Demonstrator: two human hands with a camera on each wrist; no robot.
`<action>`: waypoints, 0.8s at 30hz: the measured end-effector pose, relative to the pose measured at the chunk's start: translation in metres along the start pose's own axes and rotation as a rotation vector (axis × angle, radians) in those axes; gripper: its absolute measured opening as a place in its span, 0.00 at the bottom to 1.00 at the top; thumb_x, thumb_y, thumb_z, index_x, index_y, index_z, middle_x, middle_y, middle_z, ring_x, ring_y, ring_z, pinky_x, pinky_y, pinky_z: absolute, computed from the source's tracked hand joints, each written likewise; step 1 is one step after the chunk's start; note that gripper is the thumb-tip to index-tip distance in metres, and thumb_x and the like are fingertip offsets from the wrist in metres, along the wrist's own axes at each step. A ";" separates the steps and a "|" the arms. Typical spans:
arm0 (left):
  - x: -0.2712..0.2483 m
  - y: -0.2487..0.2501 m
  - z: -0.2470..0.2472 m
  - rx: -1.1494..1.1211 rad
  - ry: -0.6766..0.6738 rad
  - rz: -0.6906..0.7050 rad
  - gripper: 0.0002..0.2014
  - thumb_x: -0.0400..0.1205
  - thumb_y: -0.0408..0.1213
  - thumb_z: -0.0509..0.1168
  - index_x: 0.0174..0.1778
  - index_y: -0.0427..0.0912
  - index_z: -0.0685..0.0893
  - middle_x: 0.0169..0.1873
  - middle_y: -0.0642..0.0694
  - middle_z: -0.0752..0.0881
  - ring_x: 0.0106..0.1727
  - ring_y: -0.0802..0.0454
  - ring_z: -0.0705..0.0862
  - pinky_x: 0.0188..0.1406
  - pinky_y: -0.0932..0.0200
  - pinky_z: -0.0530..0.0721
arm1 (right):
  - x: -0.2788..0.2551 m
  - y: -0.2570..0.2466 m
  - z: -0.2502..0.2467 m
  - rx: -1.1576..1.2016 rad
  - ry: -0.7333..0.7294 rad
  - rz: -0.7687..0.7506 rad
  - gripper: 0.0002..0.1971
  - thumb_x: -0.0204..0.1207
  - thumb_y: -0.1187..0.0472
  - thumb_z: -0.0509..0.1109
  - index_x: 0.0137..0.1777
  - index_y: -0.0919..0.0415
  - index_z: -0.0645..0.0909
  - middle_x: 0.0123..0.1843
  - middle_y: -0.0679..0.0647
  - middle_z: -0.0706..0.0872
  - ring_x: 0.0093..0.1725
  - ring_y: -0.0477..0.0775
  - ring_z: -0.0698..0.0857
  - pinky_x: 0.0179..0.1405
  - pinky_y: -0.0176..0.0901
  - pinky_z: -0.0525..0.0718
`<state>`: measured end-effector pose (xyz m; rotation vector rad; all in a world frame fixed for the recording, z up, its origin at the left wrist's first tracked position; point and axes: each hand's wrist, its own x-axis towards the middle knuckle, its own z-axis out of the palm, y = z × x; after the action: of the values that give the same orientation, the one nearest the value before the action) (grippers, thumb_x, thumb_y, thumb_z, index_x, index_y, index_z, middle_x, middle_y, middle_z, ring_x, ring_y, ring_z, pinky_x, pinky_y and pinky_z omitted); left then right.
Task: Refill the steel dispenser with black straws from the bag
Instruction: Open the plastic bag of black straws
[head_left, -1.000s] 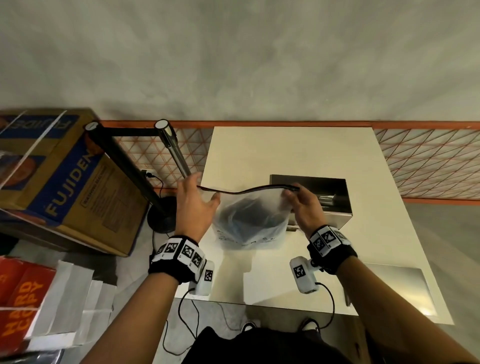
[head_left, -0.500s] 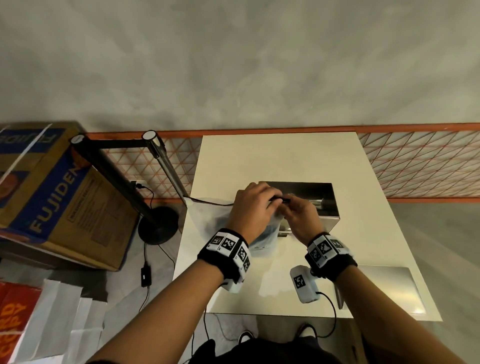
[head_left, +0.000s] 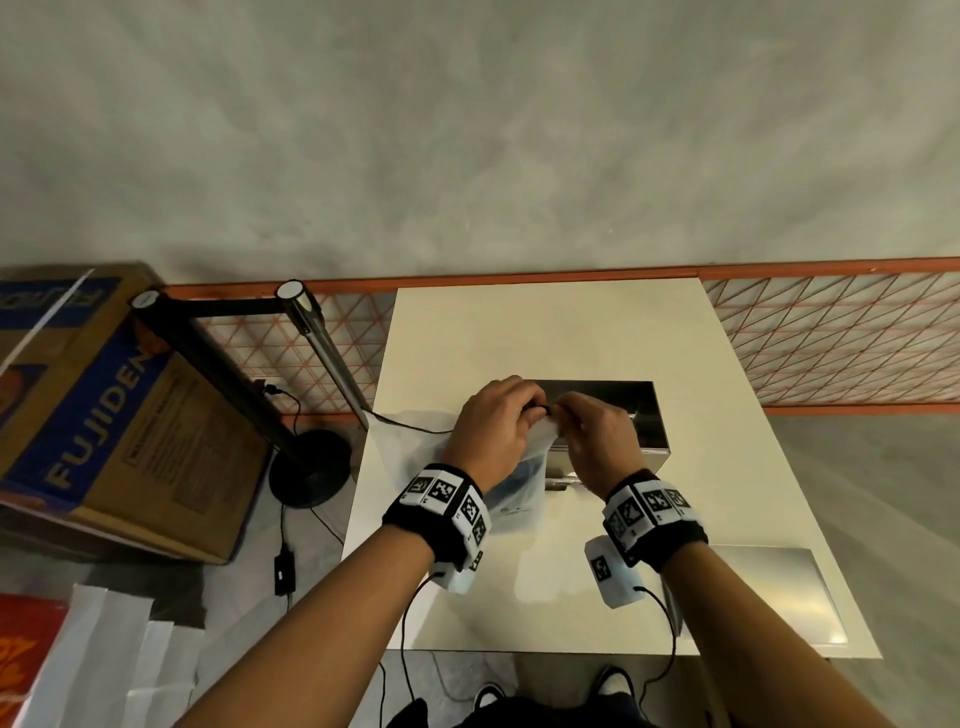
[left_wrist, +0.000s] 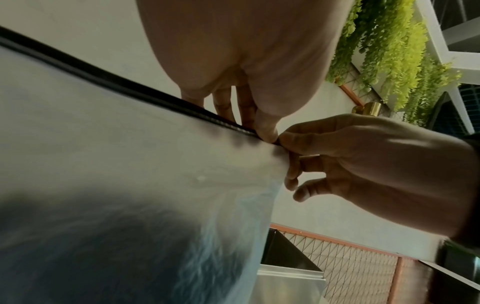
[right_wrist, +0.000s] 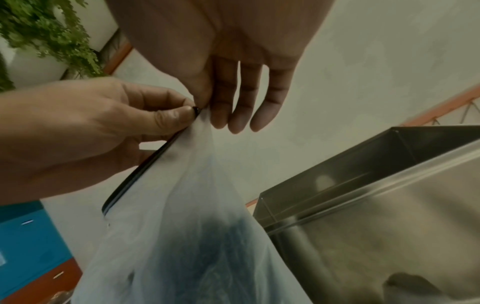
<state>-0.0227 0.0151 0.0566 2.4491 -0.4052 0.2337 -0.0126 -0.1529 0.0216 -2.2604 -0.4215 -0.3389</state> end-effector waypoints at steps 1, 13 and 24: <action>0.000 -0.001 0.000 -0.006 0.004 -0.008 0.02 0.86 0.35 0.68 0.51 0.43 0.85 0.47 0.51 0.86 0.48 0.51 0.81 0.49 0.53 0.80 | 0.000 0.000 0.000 -0.007 0.001 -0.001 0.09 0.81 0.57 0.63 0.42 0.56 0.82 0.34 0.47 0.83 0.31 0.51 0.78 0.27 0.50 0.78; -0.009 -0.021 -0.006 -0.007 0.042 -0.068 0.00 0.85 0.36 0.70 0.49 0.45 0.85 0.46 0.53 0.86 0.47 0.53 0.82 0.49 0.54 0.81 | -0.003 0.006 -0.001 0.019 0.017 0.075 0.09 0.81 0.57 0.63 0.43 0.56 0.83 0.36 0.46 0.85 0.33 0.52 0.81 0.31 0.50 0.81; -0.015 -0.044 -0.020 0.007 0.095 -0.125 0.03 0.84 0.33 0.71 0.48 0.45 0.85 0.44 0.55 0.85 0.48 0.53 0.81 0.51 0.53 0.82 | 0.007 -0.001 -0.006 0.001 0.013 0.143 0.07 0.82 0.63 0.68 0.43 0.60 0.84 0.34 0.46 0.82 0.32 0.50 0.77 0.32 0.40 0.69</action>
<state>-0.0234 0.0640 0.0437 2.4486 -0.2096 0.2977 -0.0076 -0.1558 0.0289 -2.2708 -0.2513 -0.2795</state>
